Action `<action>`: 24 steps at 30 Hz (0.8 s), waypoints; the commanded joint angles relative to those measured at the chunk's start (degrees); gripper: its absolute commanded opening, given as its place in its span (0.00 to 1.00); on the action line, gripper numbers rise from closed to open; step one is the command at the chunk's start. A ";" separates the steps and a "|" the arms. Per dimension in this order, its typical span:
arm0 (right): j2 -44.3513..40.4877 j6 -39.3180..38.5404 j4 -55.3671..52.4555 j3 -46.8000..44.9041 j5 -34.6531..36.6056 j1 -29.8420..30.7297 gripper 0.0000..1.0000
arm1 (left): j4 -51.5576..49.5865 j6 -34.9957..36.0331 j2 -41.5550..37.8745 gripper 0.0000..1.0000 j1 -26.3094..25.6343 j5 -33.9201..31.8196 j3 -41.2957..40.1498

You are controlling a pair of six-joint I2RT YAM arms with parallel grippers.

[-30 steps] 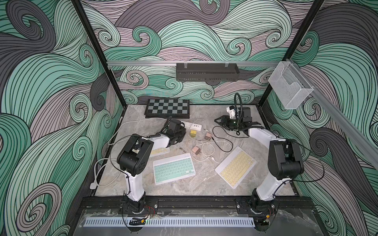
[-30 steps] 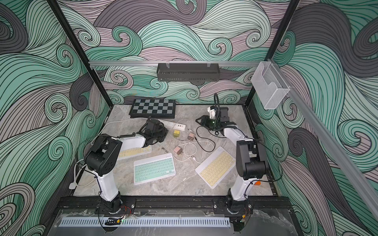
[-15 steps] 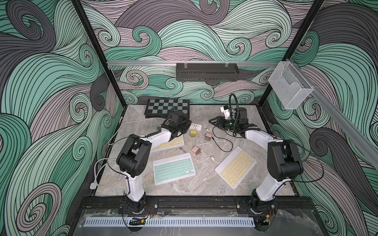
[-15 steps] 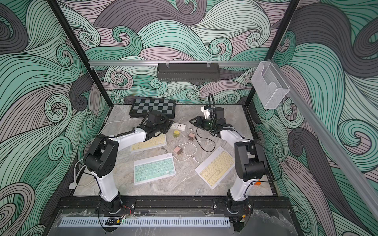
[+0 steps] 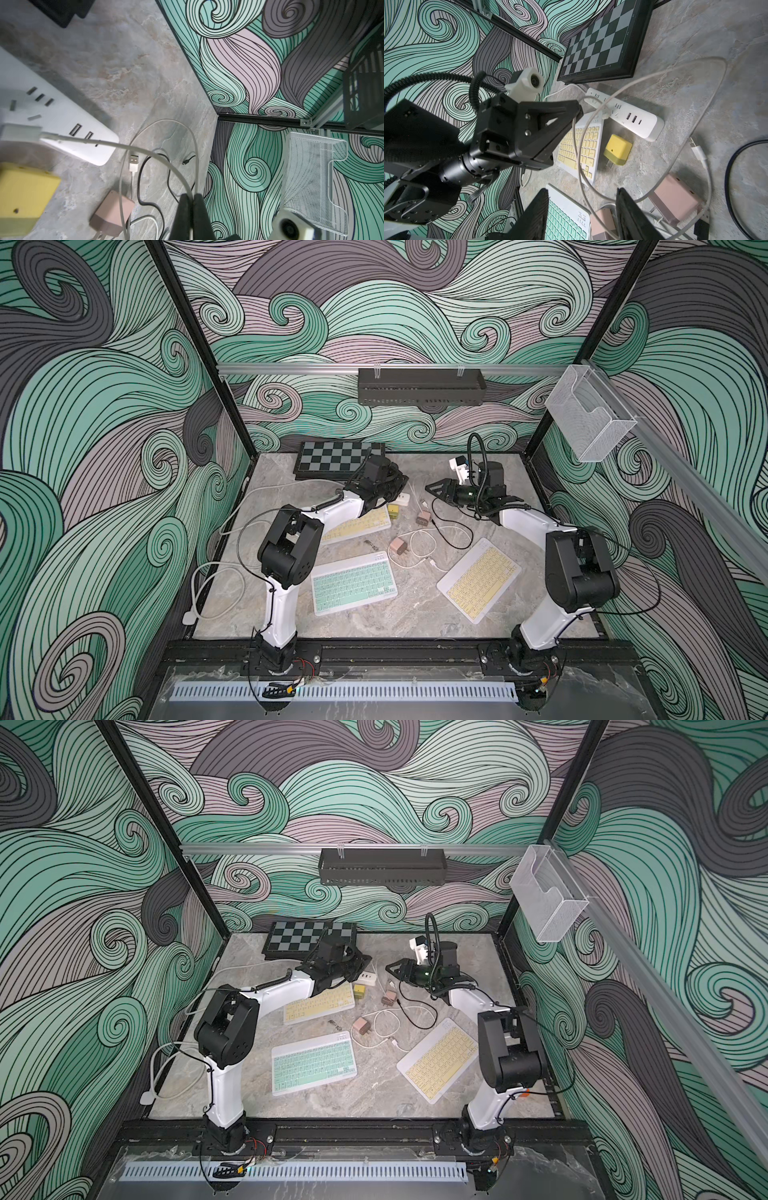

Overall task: Unplug the wireless keyboard
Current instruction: Pick up the keyboard from the center of the board.

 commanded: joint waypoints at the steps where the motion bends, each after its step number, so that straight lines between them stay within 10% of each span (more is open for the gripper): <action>1: -3.90 1.27 7.74 -4.12 0.09 0.43 0.54 | 1.23 1.02 0.39 0.00 -0.28 1.25 3.00; 10: -14.49 -0.86 11.74 -10.65 6.23 0.64 0.60 | -0.32 1.69 -0.28 0.00 -0.29 1.14 4.96; 24: -4.81 -3.58 11.77 -8.38 4.35 10.05 0.60 | -0.81 0.52 -3.19 0.00 -0.39 0.96 5.79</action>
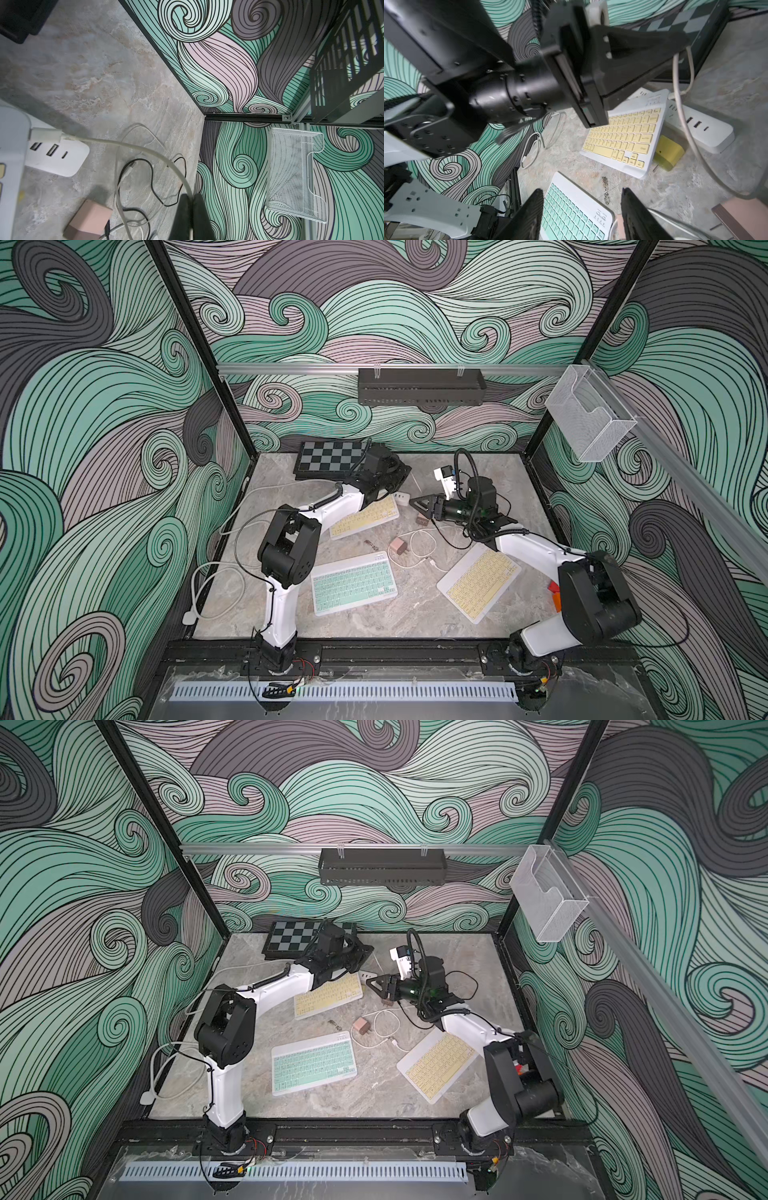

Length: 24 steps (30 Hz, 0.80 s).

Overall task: Unplug the wireless keyboard
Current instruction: Pick up the keyboard from the center of the board.

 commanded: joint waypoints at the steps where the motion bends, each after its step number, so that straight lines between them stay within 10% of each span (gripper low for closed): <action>1: 3.88 -0.43 0.31 1.86 -0.49 0.02 0.60 | 1.18 -0.96 -3.44 0.00 -0.51 0.44 1.10; 24: 17.74 6.83 7.68 5.06 -1.81 2.53 0.56 | 5.23 -5.57 -4.04 0.00 -3.82 2.09 1.27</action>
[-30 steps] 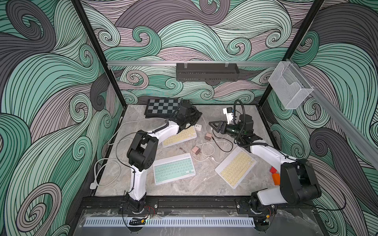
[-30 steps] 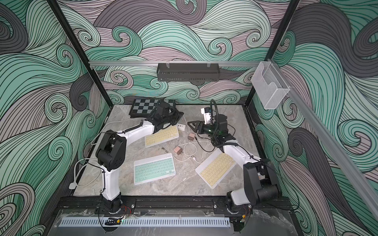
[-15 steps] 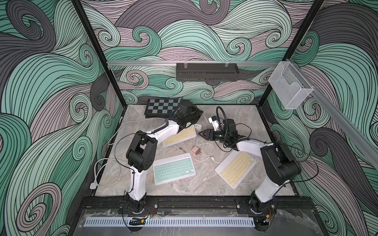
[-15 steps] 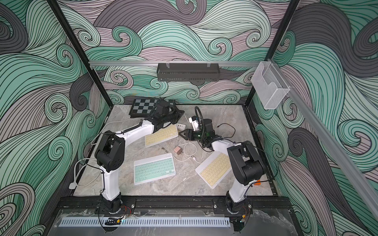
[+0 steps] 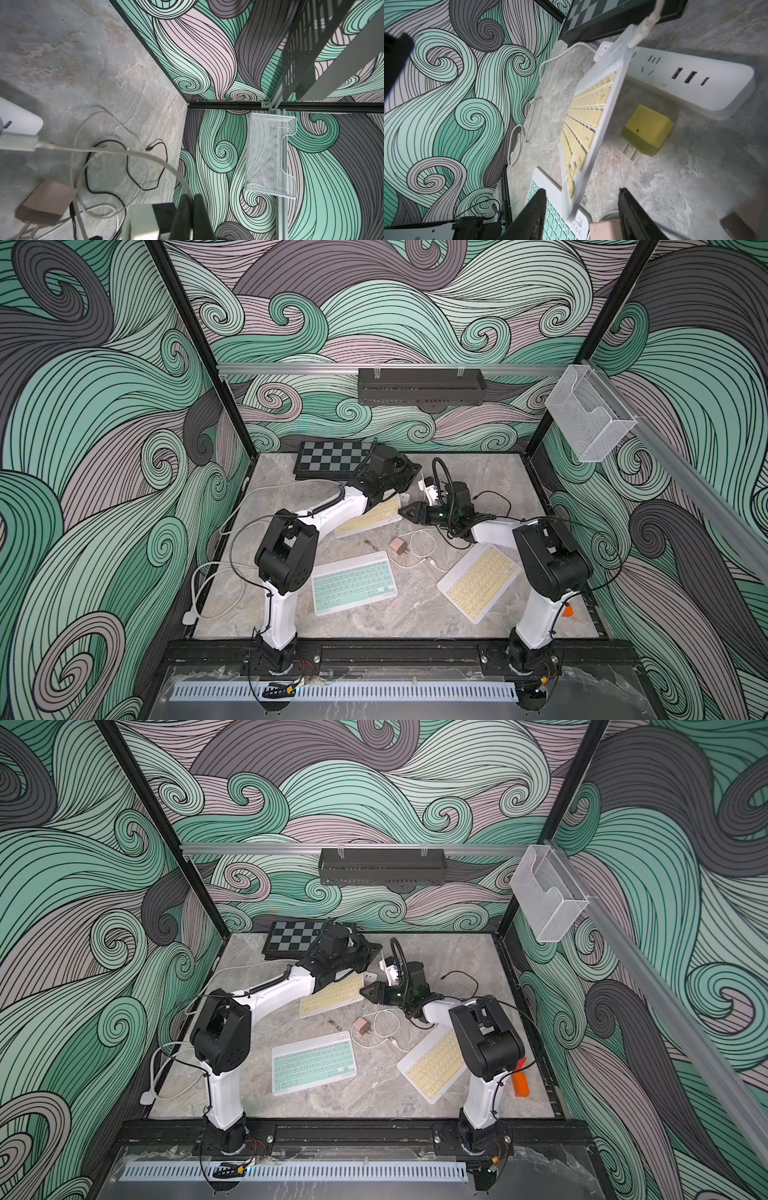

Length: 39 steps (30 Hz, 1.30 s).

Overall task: Unplug the wireless keyboard
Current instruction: Pick up the keyboard from the center of the board.

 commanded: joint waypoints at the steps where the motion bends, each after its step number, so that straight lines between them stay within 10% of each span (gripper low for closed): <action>1: 1.37 3.27 4.06 0.86 -2.37 0.34 0.56 | 3.63 -1.79 -1.07 0.00 -0.50 1.24 1.38; 18: 3.24 6.70 5.58 2.50 -3.22 0.83 0.16 | 3.51 -1.65 -0.59 0.09 -0.43 1.36 -0.12; 24: 1.68 6.75 5.17 2.56 -3.65 0.69 0.07 | -1.61 2.37 -2.75 0.64 0.55 2.37 -2.59; 27: 0.74 6.49 4.86 2.65 -4.11 0.55 0.06 | -2.07 5.70 -6.14 0.68 2.68 5.16 -7.66; 33: -1.37 5.37 5.26 2.68 -7.00 -0.26 0.02 | -15.87 21.42 -16.94 0.66 10.96 12.22 -11.13; 39: -3.44 1.73 4.93 3.77 -12.05 -0.39 0.00 | -39.51 54.86 -19.31 0.61 18.97 28.53 -1.74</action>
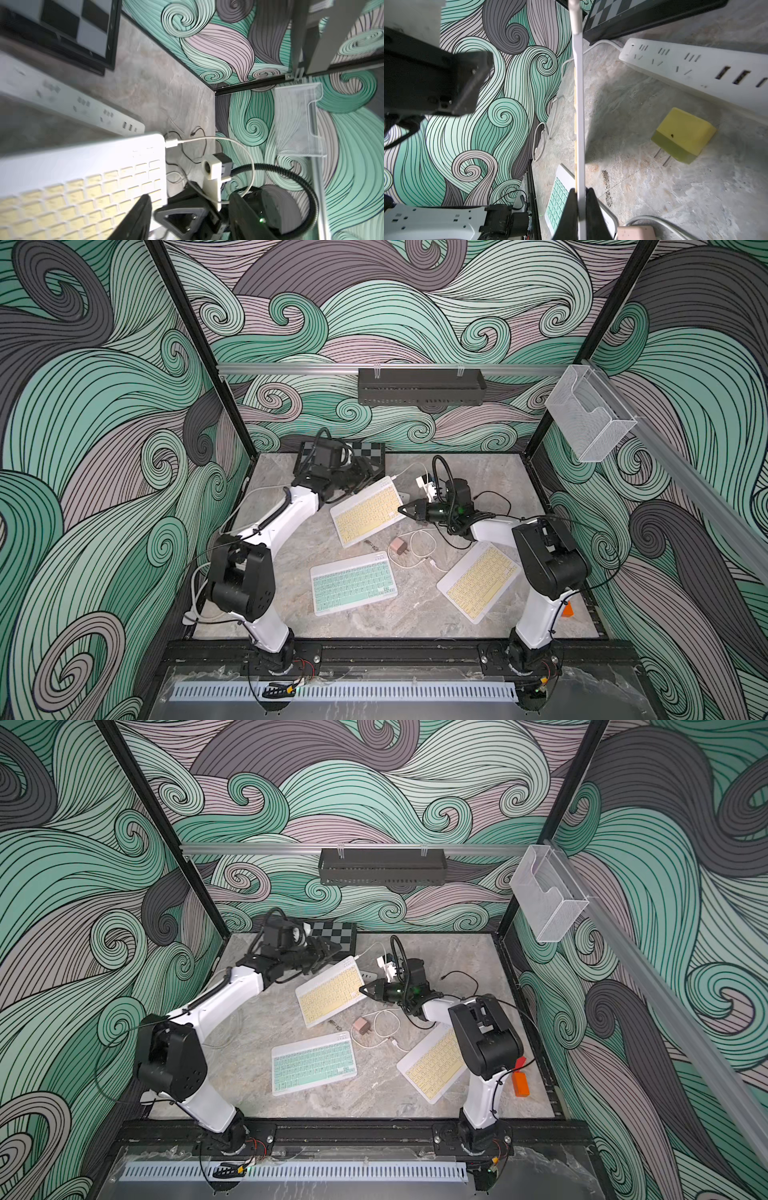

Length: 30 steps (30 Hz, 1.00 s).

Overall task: Unplug the wireless keyboard
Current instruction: Pick up the keyboard from the center of the board.

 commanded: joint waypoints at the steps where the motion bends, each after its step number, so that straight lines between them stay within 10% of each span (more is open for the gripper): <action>1: -3.22 -3.11 2.35 2.42 -5.58 -0.21 0.00 | -19.64 27.41 -1.10 0.61 1.48 13.50 7.41; 7: -3.66 -3.89 2.77 3.46 -8.61 -0.21 0.00 | -34.85 57.18 1.84 0.66 3.34 13.78 11.23; 18: -3.92 -4.46 2.68 3.18 -9.79 -0.27 0.00 | -46.15 63.24 14.85 0.59 8.14 15.96 20.76; 30: -4.37 -1.22 5.13 3.09 -9.39 -1.35 0.00 | -40.89 63.71 17.12 0.63 10.21 24.61 13.51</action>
